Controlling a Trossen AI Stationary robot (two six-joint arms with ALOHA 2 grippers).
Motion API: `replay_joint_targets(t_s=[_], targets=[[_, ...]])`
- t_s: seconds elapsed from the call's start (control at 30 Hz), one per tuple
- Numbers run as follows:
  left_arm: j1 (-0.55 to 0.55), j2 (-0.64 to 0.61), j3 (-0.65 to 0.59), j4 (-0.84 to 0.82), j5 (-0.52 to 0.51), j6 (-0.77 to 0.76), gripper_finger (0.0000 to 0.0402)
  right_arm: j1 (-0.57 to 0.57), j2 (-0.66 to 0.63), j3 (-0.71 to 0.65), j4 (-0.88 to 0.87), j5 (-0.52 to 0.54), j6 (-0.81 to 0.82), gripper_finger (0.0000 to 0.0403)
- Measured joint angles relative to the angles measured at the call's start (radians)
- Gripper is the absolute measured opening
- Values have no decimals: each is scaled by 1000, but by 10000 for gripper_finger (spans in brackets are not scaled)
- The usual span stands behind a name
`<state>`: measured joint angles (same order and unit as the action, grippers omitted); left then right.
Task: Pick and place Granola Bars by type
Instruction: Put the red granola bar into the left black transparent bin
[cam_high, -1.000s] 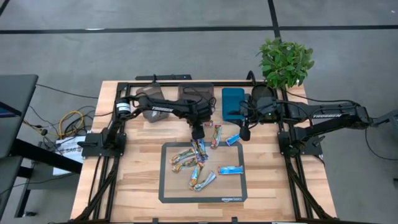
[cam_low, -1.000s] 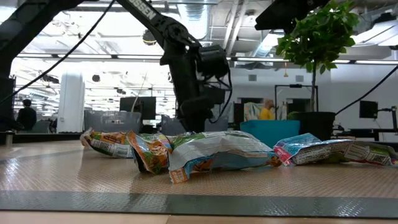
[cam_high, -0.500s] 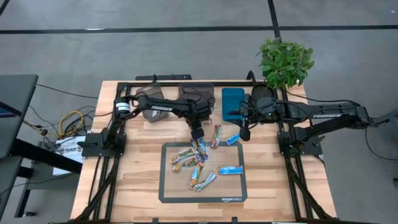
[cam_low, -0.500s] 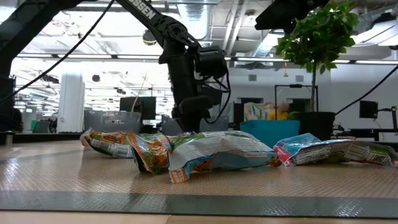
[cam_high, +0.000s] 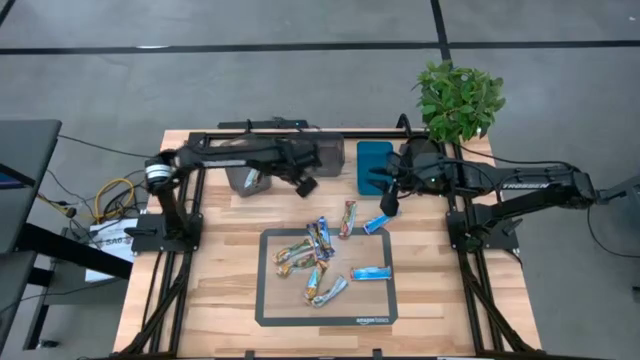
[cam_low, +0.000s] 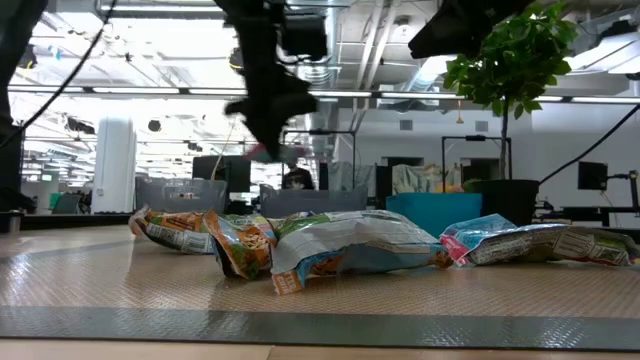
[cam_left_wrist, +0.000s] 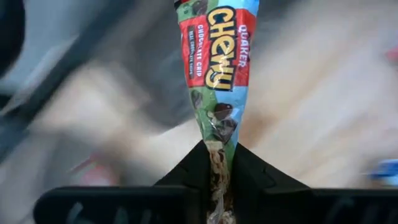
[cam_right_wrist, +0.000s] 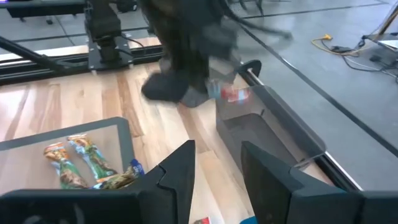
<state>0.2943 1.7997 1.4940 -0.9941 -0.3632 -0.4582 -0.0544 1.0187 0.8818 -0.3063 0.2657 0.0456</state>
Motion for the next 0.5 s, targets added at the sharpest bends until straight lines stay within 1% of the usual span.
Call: replay_joint_targets(t_s=[0.13,0.2,0.27,0.37,0.5], targets=[[65,-86,-10,-247,-44,-152,24,-3,0,0,2,-1,-2,122],[95,-107,-11,-374,-69,-216,28,-6,0,0,10,-5,-3,122],[124,-126,-12,-456,-71,-257,35,-7,0,0,25,-19,-30,122],[163,-138,-12,-503,-68,-271,43,-5,10,1,72,-74,-117,122],[200,-138,-12,-496,-61,-267,45,-13,16,2,86,-146,-133,122]])
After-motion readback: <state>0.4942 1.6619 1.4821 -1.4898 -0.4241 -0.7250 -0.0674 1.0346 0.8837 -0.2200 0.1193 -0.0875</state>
